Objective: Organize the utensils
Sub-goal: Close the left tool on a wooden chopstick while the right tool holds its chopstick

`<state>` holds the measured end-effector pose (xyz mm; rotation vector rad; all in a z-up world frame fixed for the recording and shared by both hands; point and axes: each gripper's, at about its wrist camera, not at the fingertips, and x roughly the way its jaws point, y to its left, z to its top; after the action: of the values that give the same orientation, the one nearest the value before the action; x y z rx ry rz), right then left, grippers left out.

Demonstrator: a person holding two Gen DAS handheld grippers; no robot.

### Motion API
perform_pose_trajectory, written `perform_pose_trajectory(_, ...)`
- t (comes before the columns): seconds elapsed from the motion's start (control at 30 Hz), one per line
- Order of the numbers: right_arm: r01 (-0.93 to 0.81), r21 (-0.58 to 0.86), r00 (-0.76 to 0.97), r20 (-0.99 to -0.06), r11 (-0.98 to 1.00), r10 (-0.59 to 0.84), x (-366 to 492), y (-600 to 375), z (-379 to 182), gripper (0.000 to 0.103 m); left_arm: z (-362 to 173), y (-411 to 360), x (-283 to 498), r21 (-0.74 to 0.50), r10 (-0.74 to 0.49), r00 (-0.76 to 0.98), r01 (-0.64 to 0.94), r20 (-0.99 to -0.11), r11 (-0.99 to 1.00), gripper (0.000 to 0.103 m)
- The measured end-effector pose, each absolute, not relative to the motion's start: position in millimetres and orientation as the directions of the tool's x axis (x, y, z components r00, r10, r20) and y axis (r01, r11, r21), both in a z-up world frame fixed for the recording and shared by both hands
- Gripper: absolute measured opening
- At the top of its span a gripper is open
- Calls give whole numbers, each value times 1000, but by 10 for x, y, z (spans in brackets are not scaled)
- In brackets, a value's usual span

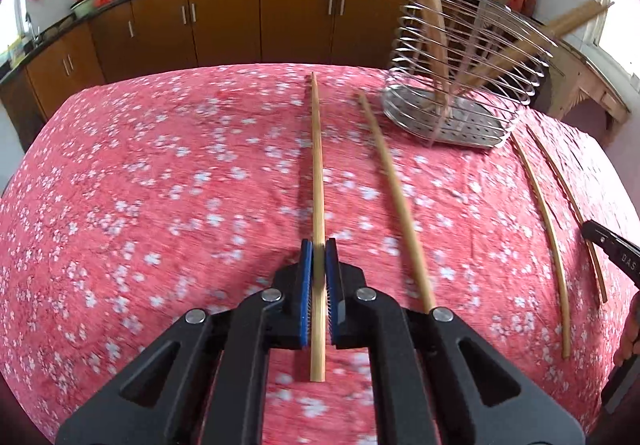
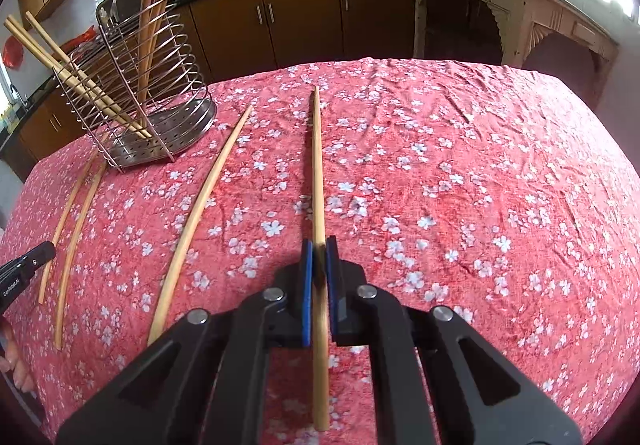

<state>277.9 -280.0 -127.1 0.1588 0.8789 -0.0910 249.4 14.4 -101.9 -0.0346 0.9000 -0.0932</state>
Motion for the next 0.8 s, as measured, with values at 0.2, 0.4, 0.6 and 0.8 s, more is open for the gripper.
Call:
perform_pose_trajectory(0.2, 136, 46, 646, -762, 990, -53, 2777, -2720, -1281, 8, -1033, 219, 2472, -71, -115, 627, 94, -770, 993, 7)
perform_pose_trajectory(0.4, 135, 57, 647, -761, 989, -44, 2754, -2734, -1284, 8, -1033, 178, 2477, -59, -105, 627, 94, -772, 994, 7)
perform_pose_trajectory(0.6, 135, 56, 647, -761, 989, -45, 2754, -2722, -1281, 8, -1039, 137, 2453, -53, -101, 628, 94, -772, 994, 8)
perform_pose_trajectory(0.8, 135, 53, 646, -762, 989, -47, 2762, -2728, -1281, 8, -1042, 142, 2462, -53, -101, 627, 95, -772, 994, 8)
